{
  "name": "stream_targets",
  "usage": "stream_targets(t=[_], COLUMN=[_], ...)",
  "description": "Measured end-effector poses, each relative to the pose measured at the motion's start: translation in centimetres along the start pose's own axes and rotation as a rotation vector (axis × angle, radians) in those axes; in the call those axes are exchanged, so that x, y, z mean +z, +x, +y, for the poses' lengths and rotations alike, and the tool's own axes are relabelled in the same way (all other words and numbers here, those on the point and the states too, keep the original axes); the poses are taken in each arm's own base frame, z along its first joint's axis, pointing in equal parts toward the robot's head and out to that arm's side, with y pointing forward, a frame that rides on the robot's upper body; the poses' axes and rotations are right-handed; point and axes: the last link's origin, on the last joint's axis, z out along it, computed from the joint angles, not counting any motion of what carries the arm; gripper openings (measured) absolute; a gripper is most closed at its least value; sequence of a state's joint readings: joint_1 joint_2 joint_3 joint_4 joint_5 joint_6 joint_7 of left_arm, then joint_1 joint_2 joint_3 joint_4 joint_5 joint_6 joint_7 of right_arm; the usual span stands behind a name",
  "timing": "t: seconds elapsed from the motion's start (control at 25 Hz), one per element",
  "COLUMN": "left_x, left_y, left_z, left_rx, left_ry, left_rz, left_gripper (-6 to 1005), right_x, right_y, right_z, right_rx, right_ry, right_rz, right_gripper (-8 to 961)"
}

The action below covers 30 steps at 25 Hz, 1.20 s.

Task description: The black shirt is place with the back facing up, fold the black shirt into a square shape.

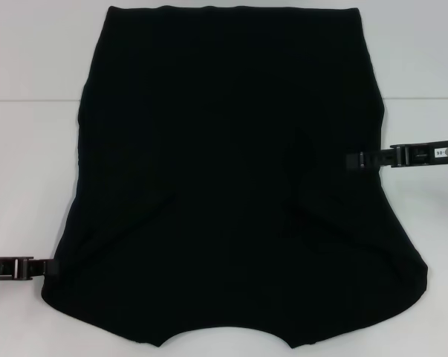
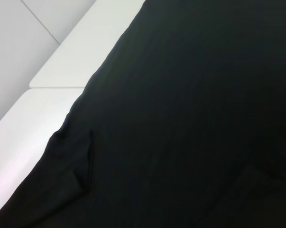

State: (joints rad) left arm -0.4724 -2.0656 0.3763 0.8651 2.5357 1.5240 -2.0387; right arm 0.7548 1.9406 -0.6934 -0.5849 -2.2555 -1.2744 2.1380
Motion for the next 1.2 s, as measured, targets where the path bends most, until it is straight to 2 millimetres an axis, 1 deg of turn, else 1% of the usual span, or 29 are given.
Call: stream_targets(t=[0.2,0.36,0.52,0.76,0.92,1.08,1.2], left_x=[0.0,-0.4,-0.7,-0.9,-0.8,-0.6,-0.4], left_y=[-0.1,-0.3,-0.8,-0.8,-0.6,-0.3,-0.1], left_z=[0.0,0.1,0.2,-0.6,-0.6,-0.4,-0.3], left_rx=[-0.002,-0.006,-0.007,-0.024,-0.021,-0.012,-0.010], left_ry=[-0.001,-0.017,-0.028,0.013,0.017,0.013,0.007], left_rz=[-0.001,-0.007,-0.027,-0.006,-0.003,-0.005,-0.006], left_gripper=[13,12,12,12,12,12,12], right_x=[-0.3,-1.2,-2.7,-4.9,-5.9,-6.2,-5.8], right_y=[0.5,1.3,2.9,5.9,7.5,8.4,8.6], right_z=[-0.1,-0.8,-1.9,-3.4,-3.9,-4.0,-4.0], right_rx=[0.009,0.046,0.103,0.186,0.228,0.240,0.237], right_ry=[-0.009,0.001,0.019,0.040,0.037,0.035,0.035], right_rz=[0.014,0.044,0.117,0.174,0.183,0.194,0.203], right_gripper=[774,755,716,716,716,717,717])
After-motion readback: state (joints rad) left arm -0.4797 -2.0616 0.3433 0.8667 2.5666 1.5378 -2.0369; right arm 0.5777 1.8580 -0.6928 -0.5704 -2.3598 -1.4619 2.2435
